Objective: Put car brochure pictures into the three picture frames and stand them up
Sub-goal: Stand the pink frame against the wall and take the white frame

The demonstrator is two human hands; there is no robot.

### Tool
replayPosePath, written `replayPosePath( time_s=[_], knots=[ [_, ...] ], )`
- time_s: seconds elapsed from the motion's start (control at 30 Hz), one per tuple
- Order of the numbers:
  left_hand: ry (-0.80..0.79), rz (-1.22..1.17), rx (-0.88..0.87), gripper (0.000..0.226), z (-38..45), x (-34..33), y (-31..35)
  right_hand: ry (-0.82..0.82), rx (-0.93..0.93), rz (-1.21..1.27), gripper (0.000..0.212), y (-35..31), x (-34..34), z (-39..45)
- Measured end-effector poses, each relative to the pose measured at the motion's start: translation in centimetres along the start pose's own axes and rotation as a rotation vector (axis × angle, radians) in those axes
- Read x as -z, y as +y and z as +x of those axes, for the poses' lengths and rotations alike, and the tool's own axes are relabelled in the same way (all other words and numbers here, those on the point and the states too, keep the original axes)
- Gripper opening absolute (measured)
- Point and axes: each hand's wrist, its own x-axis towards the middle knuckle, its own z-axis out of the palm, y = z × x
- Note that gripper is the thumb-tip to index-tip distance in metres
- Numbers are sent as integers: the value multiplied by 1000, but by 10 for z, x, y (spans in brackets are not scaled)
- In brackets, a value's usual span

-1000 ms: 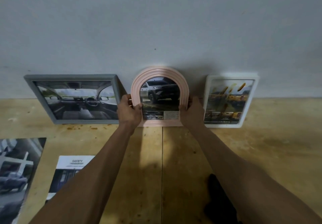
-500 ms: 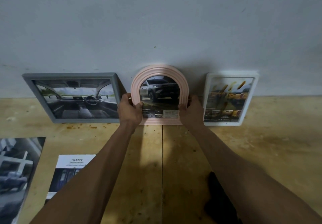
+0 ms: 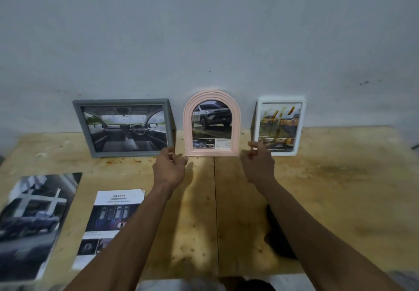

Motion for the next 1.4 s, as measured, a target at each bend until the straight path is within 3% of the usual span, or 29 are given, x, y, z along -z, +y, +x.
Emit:
replayPosePath(
  time_s=[0.27, 0.5, 0.73, 0.93, 1.17, 1.4],
  knots=[
    [-142, 55, -36, 37, -86, 8, -34, 17, -104, 30, 13, 44, 35, -98],
    [-217, 133, -69, 31, -115, -29, -22, -14, -46, -68, 5, 57, 68, -115],
    [-290, 162, -119, 26, -93, -110, 27, -3, -88, -64, 13, 85, 120, -41],
    [-244, 132, -84, 20, -51, -195, 80, 2, -109, -67, 17, 102, 157, 59],
    [-97, 85, 6, 45, 0, -253, 117, -69, -91, -59, 38, 107, 158, 153],
    [-50, 100, 24, 36, 33, -273, 117, -165, -103, -35, 36, 116, 139, 191]
  ],
)
